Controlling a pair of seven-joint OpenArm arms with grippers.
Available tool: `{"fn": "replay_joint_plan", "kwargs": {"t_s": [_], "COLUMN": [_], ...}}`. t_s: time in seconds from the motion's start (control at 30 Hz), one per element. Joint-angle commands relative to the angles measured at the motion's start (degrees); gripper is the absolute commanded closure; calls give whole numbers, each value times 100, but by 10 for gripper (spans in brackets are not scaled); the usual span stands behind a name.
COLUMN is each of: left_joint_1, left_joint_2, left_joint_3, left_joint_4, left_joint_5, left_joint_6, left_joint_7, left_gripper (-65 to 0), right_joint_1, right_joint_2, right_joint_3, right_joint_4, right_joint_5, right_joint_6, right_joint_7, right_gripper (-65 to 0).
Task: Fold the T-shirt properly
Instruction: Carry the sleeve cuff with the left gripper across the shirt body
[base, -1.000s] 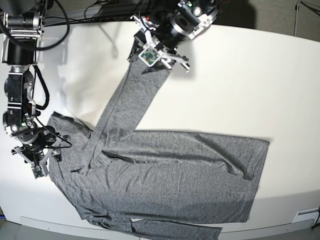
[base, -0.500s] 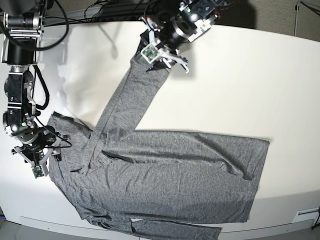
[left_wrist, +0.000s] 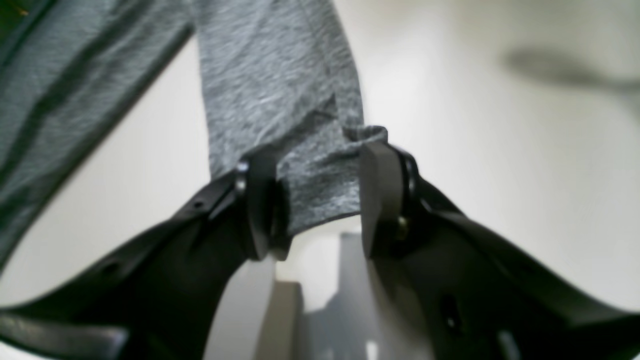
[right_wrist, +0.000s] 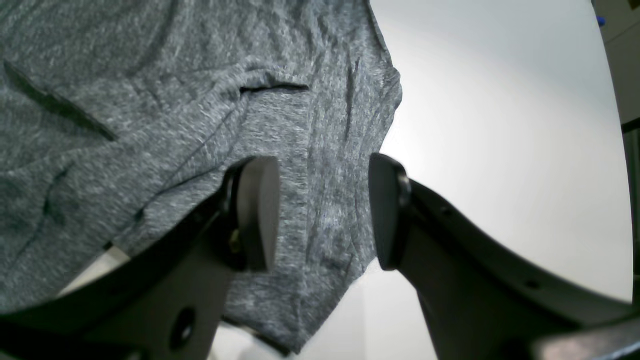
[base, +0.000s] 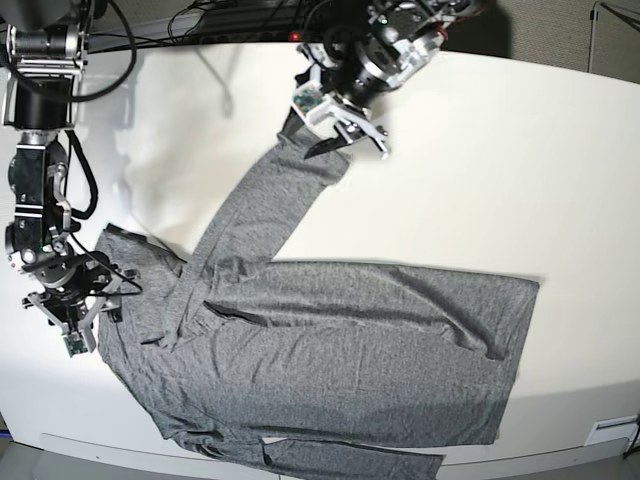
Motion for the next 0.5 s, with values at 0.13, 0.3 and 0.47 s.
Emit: {"fn": "replay_joint_plan", "kwargs": {"t_s": [0.13, 0.3, 0.47], "left_joint_1": [79, 79, 116], "left_joint_2": [-535, -741, -673], "left_joint_3": [-39, -39, -33], "left_joint_4": [-120, -120, 188], "left_joint_5": [107, 111, 111], "left_joint_6": [0, 726, 861], "left_joint_7": [938, 999, 975], "left_gripper": [-266, -267, -267], "right_joint_1": [138, 140, 140], "right_joint_2": [101, 101, 101], "right_joint_3": [42, 42, 42], "right_joint_4": [103, 103, 103], "right_joint_5": [9, 7, 9], "right_joint_6": [-70, -70, -70], "right_joint_7": [116, 26, 28], "right_gripper": [-289, -289, -289]}}
